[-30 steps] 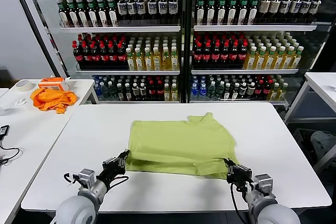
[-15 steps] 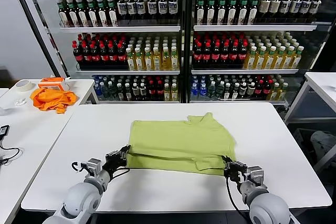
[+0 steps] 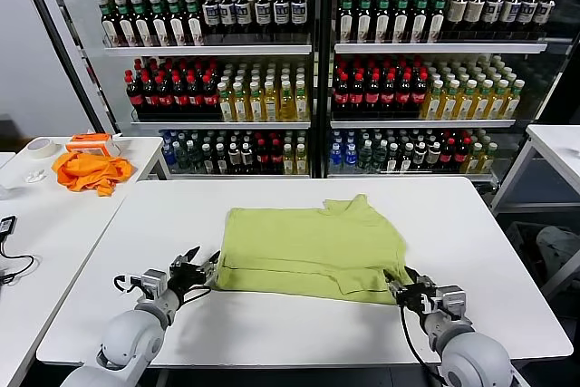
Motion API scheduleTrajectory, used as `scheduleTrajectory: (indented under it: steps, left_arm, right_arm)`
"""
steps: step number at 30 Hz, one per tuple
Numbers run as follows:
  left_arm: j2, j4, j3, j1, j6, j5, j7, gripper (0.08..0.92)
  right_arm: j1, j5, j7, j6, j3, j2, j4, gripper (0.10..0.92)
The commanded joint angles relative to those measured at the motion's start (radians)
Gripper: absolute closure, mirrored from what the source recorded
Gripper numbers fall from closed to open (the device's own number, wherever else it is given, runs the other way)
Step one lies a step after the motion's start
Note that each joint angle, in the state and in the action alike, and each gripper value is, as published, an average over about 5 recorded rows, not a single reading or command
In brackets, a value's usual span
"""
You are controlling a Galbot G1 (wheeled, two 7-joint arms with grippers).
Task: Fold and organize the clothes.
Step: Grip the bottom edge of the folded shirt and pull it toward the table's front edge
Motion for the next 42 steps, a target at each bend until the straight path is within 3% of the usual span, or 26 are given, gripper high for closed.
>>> scheduleTrajectory:
  steps: [1, 6, 10, 24, 32, 36, 42]
  left_arm:
    - [-0.004, -0.139, 0.022, 0.097, 0.141, -0.032, -0.048, 0.265]
    - [-0.013, -0.114, 0.039, 0.077, 0.168, -0.018, -0.102, 0.183]
    - [-0.019, -0.108, 0.049, 0.073, 0.168, -0.023, -0.130, 0.193]
    - [-0.036, -0.109, 0.067, 0.087, 0.118, 0.029, -0.123, 0.579]
    - [0.014, -0.255, 0.007, 0.234, 0.088, 0.035, -0.129, 0.804]
    - [0.038, -0.324, -0.038, 0.315, 0.083, 0.021, -0.131, 0.901]
    - [0.060, -0.393, -0.090, 0.399, 0.085, 0.006, -0.137, 0.918]
  right_arm:
    - [-0.118, -0.004, -0.001, 0.002, 0.076, 0.000, 0.032, 0.255]
    - [-0.116, 0.000, 0.000, 0.015, 0.057, 0.010, 0.008, 0.207]
    - [-0.106, 0.032, -0.011, 0.048, 0.045, 0.017, -0.014, 0.276]
    - [-0.080, 0.064, -0.030, 0.064, 0.024, 0.033, -0.029, 0.683]
    - [-0.229, 0.083, -0.033, 0.020, 0.122, 0.008, 0.120, 0.890]
    - [-0.304, 0.053, -0.042, 0.024, 0.149, 0.007, 0.173, 0.919]
    - [-0.426, -0.008, -0.045, 0.028, 0.162, 0.014, 0.237, 0.919]
